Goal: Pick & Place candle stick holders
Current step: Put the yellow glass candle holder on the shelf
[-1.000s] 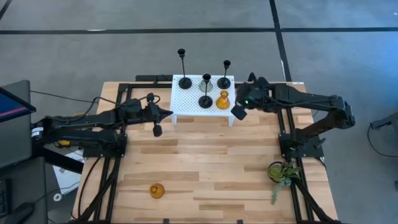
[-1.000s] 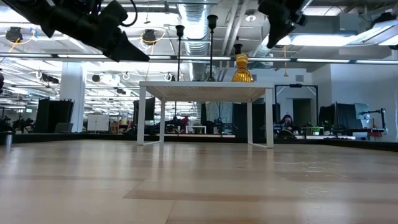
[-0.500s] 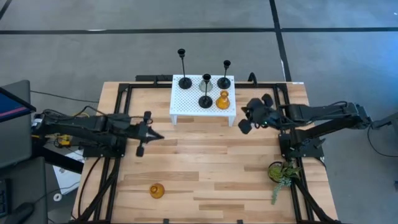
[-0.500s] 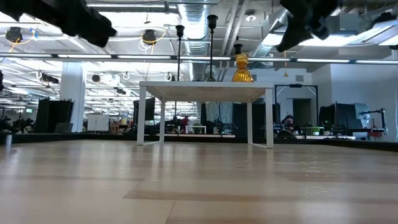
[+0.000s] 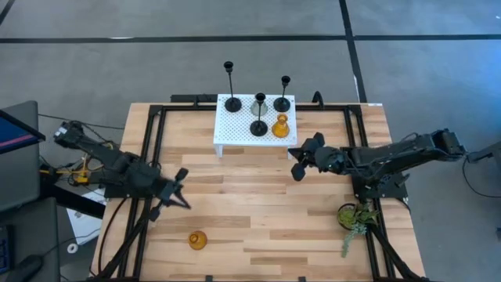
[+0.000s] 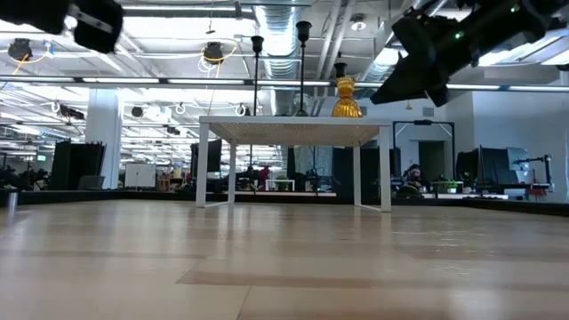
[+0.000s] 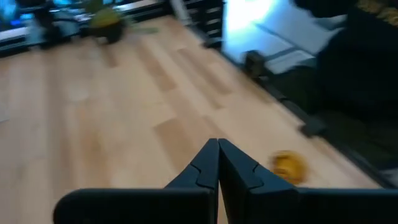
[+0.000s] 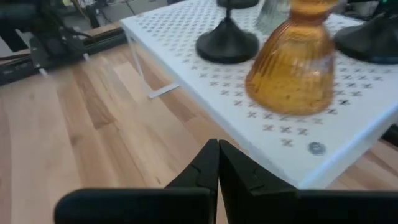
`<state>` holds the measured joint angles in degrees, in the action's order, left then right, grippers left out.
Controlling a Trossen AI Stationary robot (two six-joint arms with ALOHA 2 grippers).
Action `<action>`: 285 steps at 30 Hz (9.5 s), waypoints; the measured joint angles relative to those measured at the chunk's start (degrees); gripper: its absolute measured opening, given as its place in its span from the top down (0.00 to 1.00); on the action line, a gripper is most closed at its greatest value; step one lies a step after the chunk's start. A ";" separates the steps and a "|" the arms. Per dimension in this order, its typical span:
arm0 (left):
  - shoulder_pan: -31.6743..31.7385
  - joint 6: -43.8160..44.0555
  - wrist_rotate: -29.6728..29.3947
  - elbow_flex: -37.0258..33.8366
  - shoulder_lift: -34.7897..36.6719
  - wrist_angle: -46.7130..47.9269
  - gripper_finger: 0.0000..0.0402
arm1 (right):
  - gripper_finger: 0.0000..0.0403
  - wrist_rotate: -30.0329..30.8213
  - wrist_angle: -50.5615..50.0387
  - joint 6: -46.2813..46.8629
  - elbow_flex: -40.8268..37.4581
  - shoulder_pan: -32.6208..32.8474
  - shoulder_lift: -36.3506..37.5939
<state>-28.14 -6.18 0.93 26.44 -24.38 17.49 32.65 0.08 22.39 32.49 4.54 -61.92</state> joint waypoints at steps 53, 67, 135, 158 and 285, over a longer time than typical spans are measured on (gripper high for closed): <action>-23.17 3.72 -11.93 -19.53 -7.61 -20.59 0.98 | 1.00 -1.36 6.84 1.66 -0.37 -0.08 -5.74; -23.17 3.63 -17.82 -21.24 -7.61 -28.64 0.96 | 1.00 -1.31 6.80 1.64 -0.37 -0.22 -5.74; -23.17 15.75 -18.93 -16.20 -51.10 -69.53 0.25 | 1.00 -1.12 5.10 1.51 -0.35 -0.15 -5.74; -23.17 26.11 -24.12 -16.20 -49.00 -69.46 0.63 | 1.00 -1.12 4.90 1.11 -0.35 -0.20 -5.73; 50.62 8.59 -8.61 17.88 -44.59 -36.12 0.35 | 1.00 -1.10 -1.42 1.11 -0.35 -0.15 -5.74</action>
<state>22.48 2.42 -7.68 44.31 -68.97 -18.63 31.55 -1.34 23.51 32.14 4.38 -67.66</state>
